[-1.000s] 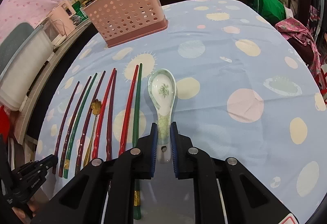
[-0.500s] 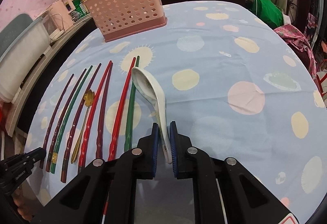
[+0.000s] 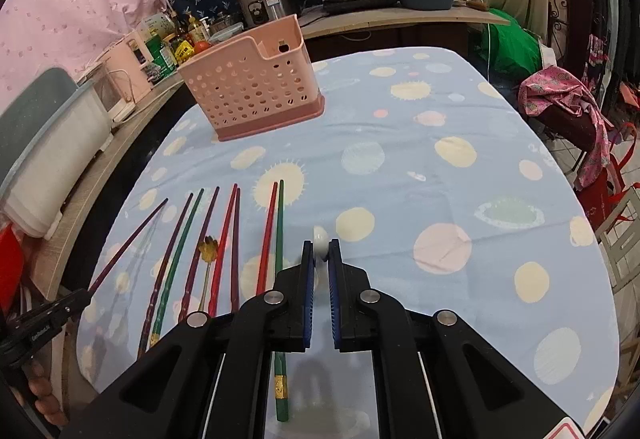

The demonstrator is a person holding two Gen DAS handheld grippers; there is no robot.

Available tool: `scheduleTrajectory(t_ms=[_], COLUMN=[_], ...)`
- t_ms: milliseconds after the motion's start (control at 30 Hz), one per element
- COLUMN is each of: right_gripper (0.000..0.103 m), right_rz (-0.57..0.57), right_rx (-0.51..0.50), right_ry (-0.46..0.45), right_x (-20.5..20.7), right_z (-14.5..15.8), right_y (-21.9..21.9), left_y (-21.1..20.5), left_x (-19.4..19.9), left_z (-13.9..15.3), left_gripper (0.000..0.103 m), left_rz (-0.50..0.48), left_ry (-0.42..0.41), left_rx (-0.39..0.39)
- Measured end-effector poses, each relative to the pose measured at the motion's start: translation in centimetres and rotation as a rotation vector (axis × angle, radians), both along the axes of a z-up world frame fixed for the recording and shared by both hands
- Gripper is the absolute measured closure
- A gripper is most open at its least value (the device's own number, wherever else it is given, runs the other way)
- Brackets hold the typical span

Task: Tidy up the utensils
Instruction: 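Lift the chopstick with the left gripper while the right gripper carries the spoon toward the pink basket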

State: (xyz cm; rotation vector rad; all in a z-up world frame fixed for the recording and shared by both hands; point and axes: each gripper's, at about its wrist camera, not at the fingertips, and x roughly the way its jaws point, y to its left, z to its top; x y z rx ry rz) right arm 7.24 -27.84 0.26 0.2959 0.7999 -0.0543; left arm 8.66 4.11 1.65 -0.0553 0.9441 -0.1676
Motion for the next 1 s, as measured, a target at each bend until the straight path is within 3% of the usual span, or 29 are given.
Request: scheduleTrajectory(t_ms=[267,600,733,1000], right_gripper=[0.097,0.097,0.097,0.097], right_rz=[0.004,0.009,0.007,-0.005], right_rx=[-0.015,-0.013,-0.004,0.003], right_ry=[-0.062,-0.143,-0.168,-0.239], right_x=[1.7,6.5,8.9,14.2], right_z=[3.2,7.1,8.3,11.5], right_y=[-0.4,-1.6,-2.1,-2.9], left_y=[0.1,-1.0,-1.5,-3.4], left_x=[3.4,10.5,12.9,15.5], left_z=[5.6,11.5,13.8,20.0], left_gripper=[0.096,0.096,0.096,0.096], left_rz=[0.01,0.025,0.023,0.009], left_ry=[-0.116,-0.223,-0.242,-0.374], left_rx=[0.004,0.023,-0.011,-0.051])
